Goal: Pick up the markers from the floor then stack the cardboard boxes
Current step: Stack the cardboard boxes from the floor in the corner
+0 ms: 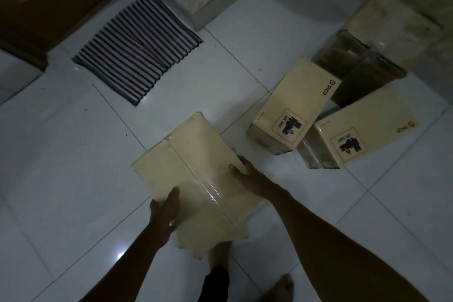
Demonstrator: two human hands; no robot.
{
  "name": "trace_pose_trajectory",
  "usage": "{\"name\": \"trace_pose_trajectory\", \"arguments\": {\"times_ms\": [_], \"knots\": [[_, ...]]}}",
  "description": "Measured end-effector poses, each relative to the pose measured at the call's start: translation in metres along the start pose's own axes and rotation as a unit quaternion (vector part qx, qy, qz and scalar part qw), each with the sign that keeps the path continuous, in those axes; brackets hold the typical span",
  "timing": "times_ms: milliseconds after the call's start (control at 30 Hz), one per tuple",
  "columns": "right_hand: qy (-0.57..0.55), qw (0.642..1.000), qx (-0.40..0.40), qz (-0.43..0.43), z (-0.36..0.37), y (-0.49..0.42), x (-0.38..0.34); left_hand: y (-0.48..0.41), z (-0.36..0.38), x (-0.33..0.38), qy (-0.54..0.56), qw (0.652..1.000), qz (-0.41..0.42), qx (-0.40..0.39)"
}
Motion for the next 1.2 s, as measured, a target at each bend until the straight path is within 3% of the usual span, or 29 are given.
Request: {"name": "trace_pose_trajectory", "arguments": {"times_ms": [167, 433, 733, 833, 1000, 1200], "knots": [[-0.092, 0.994, 0.057, 0.030, -0.016, 0.014, 0.018, -0.001, 0.010, 0.008, -0.013, 0.999, 0.031, -0.017], [-0.239, 0.952, 0.178, 0.074, -0.056, 0.055, 0.050, 0.022, 0.051, 0.033, -0.098, 0.989, 0.105, -0.033], [-0.323, 0.926, 0.146, 0.132, -0.058, 0.130, 0.067, 0.087, 0.045, 0.034, -0.142, 0.973, 0.174, -0.052], [-0.337, 0.912, 0.185, 0.142, -0.066, 0.164, 0.075, 0.123, 0.055, 0.046, -0.155, 0.964, 0.200, -0.080], [-0.401, 0.864, 0.276, 0.132, -0.095, 0.233, 0.089, 0.182, 0.102, 0.063, -0.235, 0.930, 0.242, -0.145], [-0.511, 0.804, 0.295, 0.076, -0.149, 0.340, 0.085, 0.313, 0.176, 0.077, -0.287, 0.860, 0.327, -0.267]]}}
Point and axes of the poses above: each hand's wrist, its own y-axis away from the middle knuckle, its own z-axis out of the palm, x = y × z, the point moved 6 cm from there along -y, towards the middle knuckle, and after that the axes turned 7 degrees about x, right-handed, at the moved point
